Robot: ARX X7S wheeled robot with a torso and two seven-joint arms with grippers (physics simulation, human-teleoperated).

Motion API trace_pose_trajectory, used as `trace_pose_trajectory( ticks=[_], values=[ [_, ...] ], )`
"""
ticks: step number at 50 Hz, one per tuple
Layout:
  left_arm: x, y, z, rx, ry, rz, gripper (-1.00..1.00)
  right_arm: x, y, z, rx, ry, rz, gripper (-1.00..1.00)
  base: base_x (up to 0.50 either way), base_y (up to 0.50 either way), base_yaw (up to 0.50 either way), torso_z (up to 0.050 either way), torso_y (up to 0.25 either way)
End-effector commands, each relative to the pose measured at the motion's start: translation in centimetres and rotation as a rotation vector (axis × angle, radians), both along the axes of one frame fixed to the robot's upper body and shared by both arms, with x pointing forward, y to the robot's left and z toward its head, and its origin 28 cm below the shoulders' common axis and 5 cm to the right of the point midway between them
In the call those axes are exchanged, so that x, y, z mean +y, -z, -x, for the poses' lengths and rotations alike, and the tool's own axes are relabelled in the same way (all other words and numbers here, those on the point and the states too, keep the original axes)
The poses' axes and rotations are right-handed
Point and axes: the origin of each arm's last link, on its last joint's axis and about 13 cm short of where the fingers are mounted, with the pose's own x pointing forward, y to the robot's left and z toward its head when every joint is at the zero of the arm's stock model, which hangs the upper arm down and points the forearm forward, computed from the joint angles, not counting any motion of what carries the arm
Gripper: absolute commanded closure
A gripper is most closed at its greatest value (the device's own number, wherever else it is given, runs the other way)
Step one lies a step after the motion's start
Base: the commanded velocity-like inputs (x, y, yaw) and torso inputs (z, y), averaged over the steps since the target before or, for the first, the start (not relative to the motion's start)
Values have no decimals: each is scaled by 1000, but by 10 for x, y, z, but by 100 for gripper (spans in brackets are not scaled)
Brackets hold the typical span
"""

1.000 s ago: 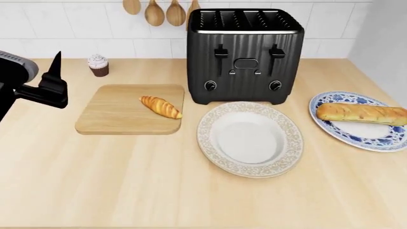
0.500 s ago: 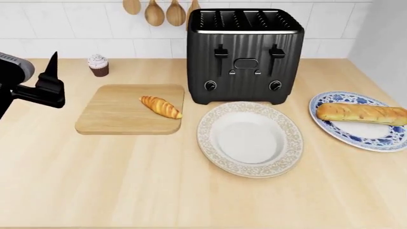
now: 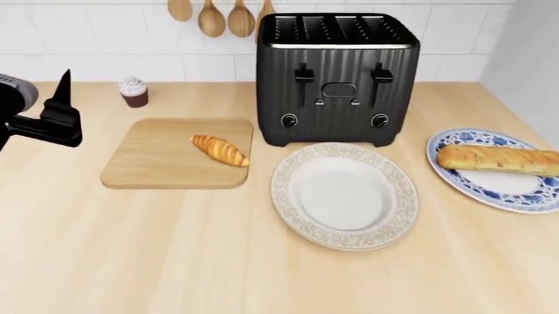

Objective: From the different types of pastries on the counter, select a croissant and place it on the cutting board. Then retrieve a jar of jam from the cabinet and place it alongside the croissant on the cutting board.

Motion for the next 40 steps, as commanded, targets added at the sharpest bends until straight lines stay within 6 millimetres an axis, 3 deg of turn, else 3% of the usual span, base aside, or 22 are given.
trace_pose_trajectory(
  ticks=[1,16,40],
  values=[
    [2,-2,0,-4,-6,2,-100,2,-1,1,-6,-10,-3,-100,98,0,0,0,0],
    [26,-15,11,-42,-88,9,-100,1,0,0,0,-16,-13,-100,136,0,0,0,0],
    [25,-16,12,-45,-83,14,-100,0,-1,0,-8,6,-1,-100,155,0,0,0,0]
  ],
)
